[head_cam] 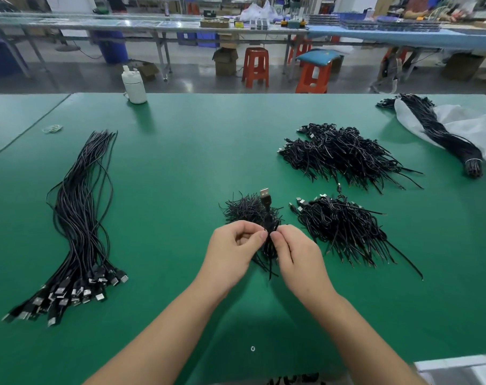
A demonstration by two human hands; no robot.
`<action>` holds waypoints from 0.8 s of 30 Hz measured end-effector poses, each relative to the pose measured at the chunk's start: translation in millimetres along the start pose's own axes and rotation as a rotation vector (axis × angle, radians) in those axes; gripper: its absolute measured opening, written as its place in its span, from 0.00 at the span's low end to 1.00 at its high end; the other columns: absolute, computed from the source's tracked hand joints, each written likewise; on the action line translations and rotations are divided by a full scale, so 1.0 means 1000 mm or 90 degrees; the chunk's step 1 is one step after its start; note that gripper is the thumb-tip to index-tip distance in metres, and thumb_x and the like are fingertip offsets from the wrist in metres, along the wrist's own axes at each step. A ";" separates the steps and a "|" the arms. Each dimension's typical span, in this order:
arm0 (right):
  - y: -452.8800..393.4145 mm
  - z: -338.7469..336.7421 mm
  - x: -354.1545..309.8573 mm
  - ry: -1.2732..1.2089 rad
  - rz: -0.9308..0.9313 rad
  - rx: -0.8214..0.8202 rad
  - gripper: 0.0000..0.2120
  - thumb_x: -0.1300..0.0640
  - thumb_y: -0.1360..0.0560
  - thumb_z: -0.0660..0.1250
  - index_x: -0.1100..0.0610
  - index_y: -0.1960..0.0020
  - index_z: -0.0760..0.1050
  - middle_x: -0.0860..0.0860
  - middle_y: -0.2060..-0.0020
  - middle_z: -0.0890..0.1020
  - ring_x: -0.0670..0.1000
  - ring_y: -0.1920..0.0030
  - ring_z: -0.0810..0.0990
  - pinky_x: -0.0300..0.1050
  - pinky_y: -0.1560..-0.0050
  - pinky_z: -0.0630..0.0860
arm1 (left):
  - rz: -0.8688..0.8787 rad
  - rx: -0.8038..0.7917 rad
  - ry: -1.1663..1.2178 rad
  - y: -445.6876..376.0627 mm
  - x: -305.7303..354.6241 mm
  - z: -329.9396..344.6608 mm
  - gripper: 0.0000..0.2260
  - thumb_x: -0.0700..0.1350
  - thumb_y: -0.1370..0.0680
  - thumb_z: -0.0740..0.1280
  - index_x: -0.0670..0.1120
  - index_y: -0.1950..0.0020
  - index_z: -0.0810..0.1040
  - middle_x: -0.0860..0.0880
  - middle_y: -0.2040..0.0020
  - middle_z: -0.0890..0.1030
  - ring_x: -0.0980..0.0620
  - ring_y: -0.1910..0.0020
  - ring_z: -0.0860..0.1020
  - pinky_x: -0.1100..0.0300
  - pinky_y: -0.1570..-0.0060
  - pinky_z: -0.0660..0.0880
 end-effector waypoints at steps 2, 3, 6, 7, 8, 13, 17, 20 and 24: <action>0.001 0.003 0.005 -0.034 0.048 -0.004 0.15 0.57 0.17 0.58 0.58 0.62 0.66 0.48 0.68 0.70 0.52 0.65 0.71 0.49 0.63 0.67 | 0.022 0.004 -0.025 -0.001 0.000 0.001 0.05 0.42 0.24 0.72 0.51 0.58 0.82 0.53 0.67 0.77 0.56 0.68 0.69 0.65 0.66 0.69; 0.001 0.005 0.006 -0.058 0.074 -0.018 0.15 0.56 0.17 0.57 0.60 0.61 0.67 0.50 0.68 0.71 0.55 0.64 0.74 0.51 0.62 0.70 | 0.045 0.012 -0.052 0.000 0.001 0.000 0.06 0.42 0.24 0.72 0.52 0.58 0.81 0.54 0.67 0.78 0.57 0.68 0.70 0.65 0.64 0.70; 0.000 0.013 0.011 -0.168 0.168 -0.097 0.16 0.55 0.16 0.56 0.63 0.59 0.69 0.55 0.69 0.72 0.55 0.67 0.80 0.40 0.67 0.72 | 0.225 0.067 -0.230 0.009 0.021 -0.003 0.09 0.40 0.23 0.69 0.54 0.57 0.79 0.57 0.60 0.79 0.61 0.61 0.75 0.70 0.57 0.70; 0.000 0.018 0.013 -0.224 0.202 -0.135 0.17 0.55 0.16 0.56 0.63 0.59 0.70 0.55 0.69 0.72 0.51 0.70 0.79 0.36 0.67 0.72 | 0.317 0.085 -0.290 0.015 0.030 -0.003 0.07 0.39 0.23 0.67 0.51 0.56 0.79 0.55 0.57 0.79 0.60 0.58 0.76 0.68 0.54 0.71; 0.001 0.023 0.015 -0.297 0.242 -0.179 0.17 0.55 0.16 0.56 0.62 0.60 0.71 0.55 0.70 0.72 0.49 0.72 0.78 0.37 0.66 0.73 | 0.410 0.099 -0.348 0.021 0.036 -0.001 0.06 0.38 0.23 0.66 0.47 0.55 0.80 0.53 0.56 0.79 0.56 0.57 0.76 0.64 0.53 0.73; 0.010 0.041 0.017 -0.595 0.382 -0.362 0.18 0.53 0.17 0.59 0.55 0.64 0.75 0.52 0.70 0.68 0.51 0.72 0.71 0.48 0.67 0.78 | 0.717 0.127 -0.502 0.043 0.038 0.010 0.08 0.32 0.23 0.63 0.39 0.55 0.82 0.44 0.57 0.80 0.46 0.61 0.73 0.52 0.63 0.71; 0.003 0.038 0.023 -0.550 0.374 -0.359 0.15 0.53 0.17 0.60 0.55 0.60 0.75 0.54 0.67 0.70 0.51 0.69 0.70 0.46 0.67 0.75 | 0.729 0.133 -0.488 0.036 0.032 0.011 0.07 0.31 0.24 0.67 0.40 0.51 0.82 0.44 0.55 0.80 0.45 0.62 0.74 0.51 0.63 0.71; -0.016 0.020 0.031 -0.377 0.318 -0.323 0.16 0.52 0.17 0.60 0.58 0.60 0.74 0.53 0.69 0.75 0.48 0.71 0.72 0.42 0.69 0.73 | 0.628 0.135 -0.452 0.018 0.009 0.007 0.07 0.40 0.20 0.65 0.41 0.45 0.81 0.44 0.48 0.79 0.46 0.55 0.77 0.53 0.52 0.76; -0.060 -0.035 0.055 0.063 0.230 -0.204 0.19 0.49 0.17 0.58 0.57 0.62 0.73 0.50 0.71 0.75 0.47 0.74 0.70 0.38 0.74 0.67 | 0.398 0.142 -0.530 -0.014 -0.053 -0.020 0.10 0.39 0.23 0.67 0.39 0.43 0.80 0.40 0.39 0.75 0.45 0.53 0.77 0.52 0.48 0.77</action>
Point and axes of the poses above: each hand's wrist, its own y-axis away from the middle knuckle, its own z-axis out of the palm, x = y × z, the point moved 8 cm from there along -y, towards the middle knuckle
